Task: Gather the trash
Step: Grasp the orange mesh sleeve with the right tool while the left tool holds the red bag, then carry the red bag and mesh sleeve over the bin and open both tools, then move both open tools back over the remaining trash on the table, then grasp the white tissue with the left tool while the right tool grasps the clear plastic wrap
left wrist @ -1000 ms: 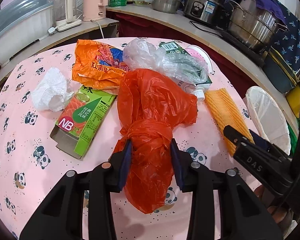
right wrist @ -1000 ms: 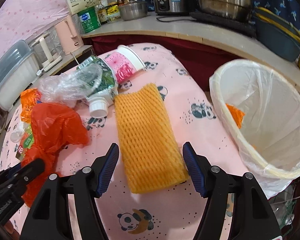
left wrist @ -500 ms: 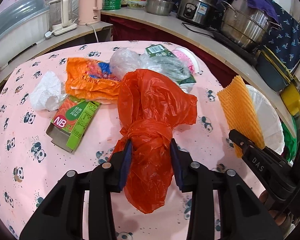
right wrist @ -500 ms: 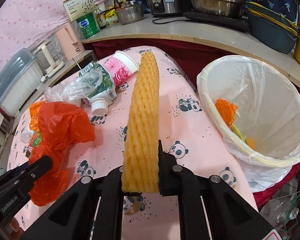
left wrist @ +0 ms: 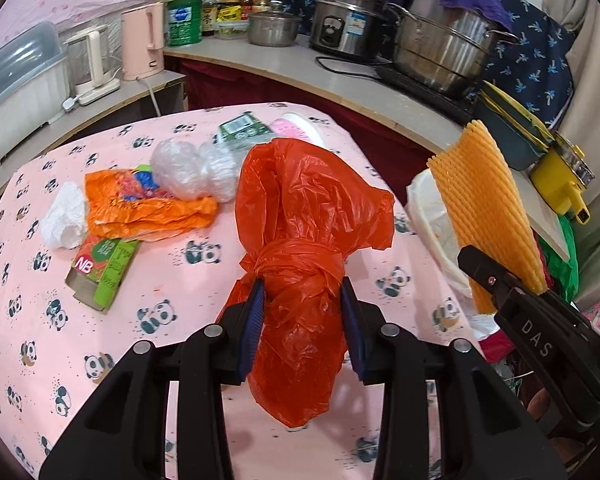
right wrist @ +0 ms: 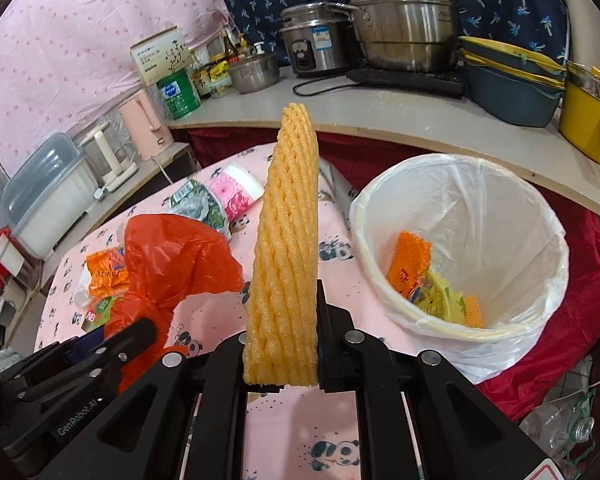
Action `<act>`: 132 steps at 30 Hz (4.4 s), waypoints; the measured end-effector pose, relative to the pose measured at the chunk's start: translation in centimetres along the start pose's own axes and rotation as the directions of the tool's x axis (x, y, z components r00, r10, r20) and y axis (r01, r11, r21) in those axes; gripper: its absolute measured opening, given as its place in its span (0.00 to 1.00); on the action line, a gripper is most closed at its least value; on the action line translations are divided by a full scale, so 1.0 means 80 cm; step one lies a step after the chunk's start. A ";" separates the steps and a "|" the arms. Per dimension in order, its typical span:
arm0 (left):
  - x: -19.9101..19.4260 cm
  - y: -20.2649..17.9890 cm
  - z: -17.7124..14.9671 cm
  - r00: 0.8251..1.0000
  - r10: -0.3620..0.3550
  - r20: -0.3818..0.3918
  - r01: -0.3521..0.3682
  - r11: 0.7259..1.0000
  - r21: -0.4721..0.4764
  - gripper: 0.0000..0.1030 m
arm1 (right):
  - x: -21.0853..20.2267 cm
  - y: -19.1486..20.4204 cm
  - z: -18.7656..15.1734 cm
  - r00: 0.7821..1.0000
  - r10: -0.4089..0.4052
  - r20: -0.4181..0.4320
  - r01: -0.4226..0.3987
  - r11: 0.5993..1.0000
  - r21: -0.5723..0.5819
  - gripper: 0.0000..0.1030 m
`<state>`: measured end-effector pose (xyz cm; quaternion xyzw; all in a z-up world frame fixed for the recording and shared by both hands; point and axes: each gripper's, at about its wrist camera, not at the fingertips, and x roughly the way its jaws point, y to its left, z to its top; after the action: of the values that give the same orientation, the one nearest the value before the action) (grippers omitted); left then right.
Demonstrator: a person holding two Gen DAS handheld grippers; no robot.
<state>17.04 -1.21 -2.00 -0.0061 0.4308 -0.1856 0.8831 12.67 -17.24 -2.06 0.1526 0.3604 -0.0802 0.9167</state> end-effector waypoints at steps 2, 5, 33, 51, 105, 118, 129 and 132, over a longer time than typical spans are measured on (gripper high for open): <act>-0.001 -0.013 0.002 1.000 -0.012 0.002 0.012 1.000 0.013 0.34 | -0.010 -0.012 0.004 1.000 -0.005 0.018 0.005 1.000 0.016 0.10; -0.002 -0.038 0.005 1.000 -0.027 0.007 0.027 0.999 0.047 0.34 | -0.022 -0.033 0.011 0.999 -0.016 0.041 0.015 0.999 0.044 0.10; 0.077 -0.218 0.039 0.973 -0.211 -0.098 0.229 0.942 0.245 0.34 | -0.030 -0.186 0.004 0.988 -0.145 0.052 0.126 0.954 0.272 0.10; 0.097 -0.210 0.056 0.975 -0.206 -0.088 0.219 0.957 0.192 0.42 | -0.001 -0.193 0.021 0.984 -0.175 0.036 0.160 0.954 0.252 0.15; -0.030 0.172 0.001 0.983 0.179 0.047 -0.165 0.960 -0.227 0.59 | 0.010 0.135 -0.012 0.994 0.106 -0.028 -0.109 0.982 -0.155 0.47; -0.011 0.247 0.013 0.973 0.227 0.032 -0.209 0.938 -0.276 0.75 | 0.072 0.219 -0.002 0.987 0.146 -0.068 -0.158 0.963 -0.217 0.46; 0.023 0.288 0.027 0.978 0.207 -0.001 -0.197 0.932 -0.305 0.77 | 0.138 0.269 0.034 0.987 0.146 -0.068 -0.158 0.957 -0.241 0.47; 0.033 0.292 0.029 0.978 0.208 -0.013 -0.202 0.933 -0.298 0.74 | 0.157 0.274 0.035 0.988 0.134 -0.080 -0.149 0.958 -0.243 0.46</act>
<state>27.84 19.33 -6.52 -0.0957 0.4436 -0.0255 0.8907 29.19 1.99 -3.85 0.0643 0.3842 0.0362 0.9203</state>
